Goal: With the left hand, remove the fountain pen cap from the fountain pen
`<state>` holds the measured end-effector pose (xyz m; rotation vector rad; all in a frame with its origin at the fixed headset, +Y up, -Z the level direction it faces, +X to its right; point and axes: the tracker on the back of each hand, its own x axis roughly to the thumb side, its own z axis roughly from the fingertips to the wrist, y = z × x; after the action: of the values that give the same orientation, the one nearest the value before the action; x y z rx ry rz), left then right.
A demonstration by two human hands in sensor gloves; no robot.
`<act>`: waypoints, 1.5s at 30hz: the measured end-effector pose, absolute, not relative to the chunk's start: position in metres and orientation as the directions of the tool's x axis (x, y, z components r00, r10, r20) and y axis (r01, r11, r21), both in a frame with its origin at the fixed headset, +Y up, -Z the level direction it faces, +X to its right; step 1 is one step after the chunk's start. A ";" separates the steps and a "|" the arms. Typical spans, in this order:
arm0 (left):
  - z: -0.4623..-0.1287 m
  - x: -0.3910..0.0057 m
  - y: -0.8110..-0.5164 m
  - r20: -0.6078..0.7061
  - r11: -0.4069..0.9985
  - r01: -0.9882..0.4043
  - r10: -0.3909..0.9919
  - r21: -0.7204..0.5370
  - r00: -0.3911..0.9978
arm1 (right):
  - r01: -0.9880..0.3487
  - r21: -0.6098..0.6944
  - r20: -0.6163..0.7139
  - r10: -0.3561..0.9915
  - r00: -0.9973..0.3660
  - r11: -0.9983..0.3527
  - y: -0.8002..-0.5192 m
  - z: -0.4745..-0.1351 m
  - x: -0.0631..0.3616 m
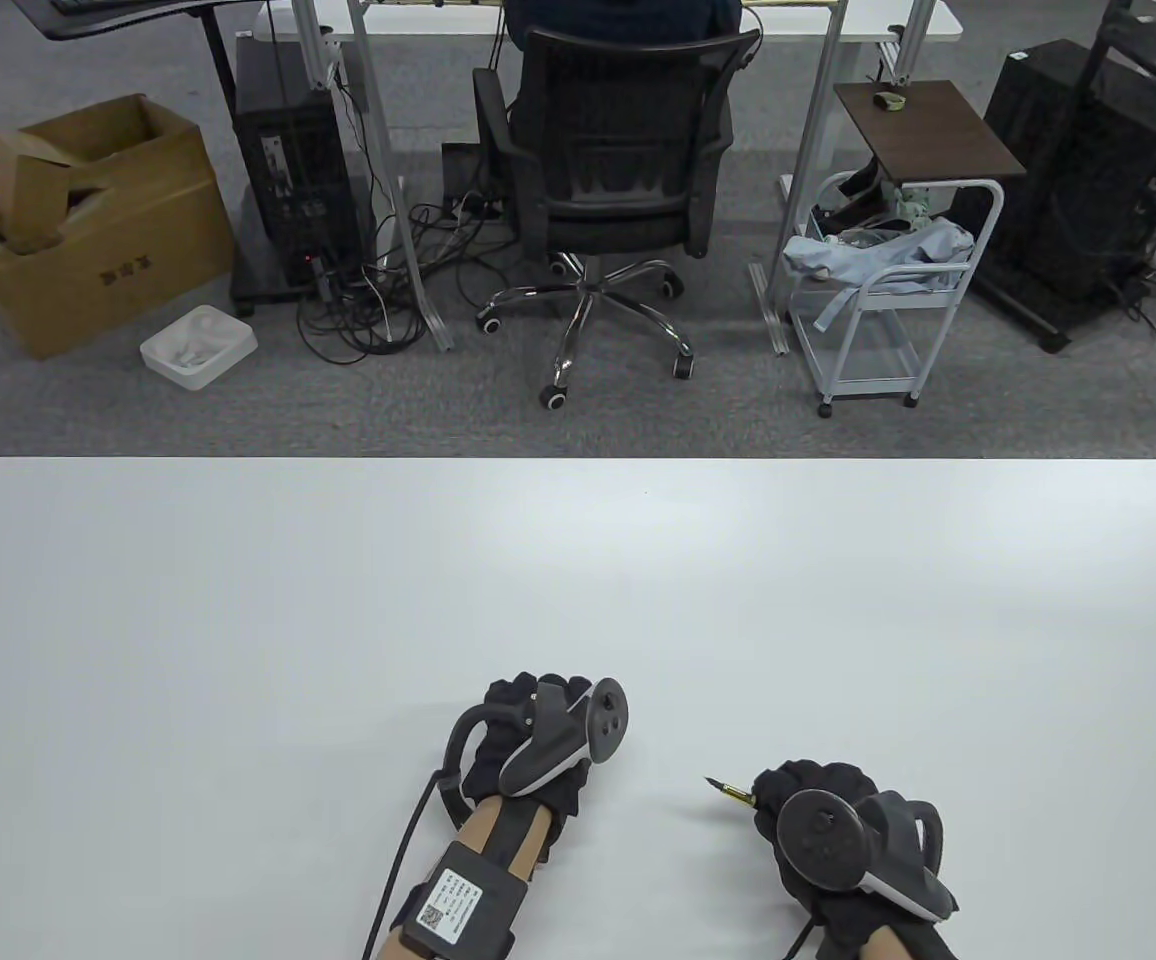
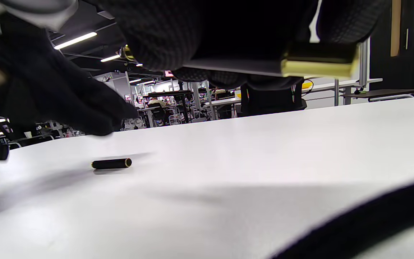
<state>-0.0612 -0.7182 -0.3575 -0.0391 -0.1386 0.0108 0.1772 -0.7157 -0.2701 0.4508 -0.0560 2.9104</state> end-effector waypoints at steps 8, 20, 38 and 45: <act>-0.311 -0.103 -0.652 0.157 0.989 -0.115 0.100 0.091 0.983 | -0.195 -0.006 0.313 0.183 -0.932 -0.981 -0.717 -0.269 0.173; -0.275 -0.173 -0.706 0.125 0.983 -0.184 0.184 -0.008 0.975 | -0.137 0.025 0.346 0.137 -0.928 -0.990 -0.727 -0.265 0.154; -0.287 -0.188 -0.724 0.104 0.972 -0.157 0.177 -0.177 0.979 | -0.027 -0.064 0.336 0.004 -0.942 -0.998 -0.699 -0.325 0.140; -0.288 -0.187 -0.725 0.105 0.967 -0.170 0.192 -0.190 0.976 | 0.015 0.019 0.329 -0.008 -0.944 -1.000 -0.740 -0.362 0.132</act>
<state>-0.1870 -0.7251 -0.2878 -0.1809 -0.1230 0.1833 0.1316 -0.7402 -0.3617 0.5266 0.0343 3.1091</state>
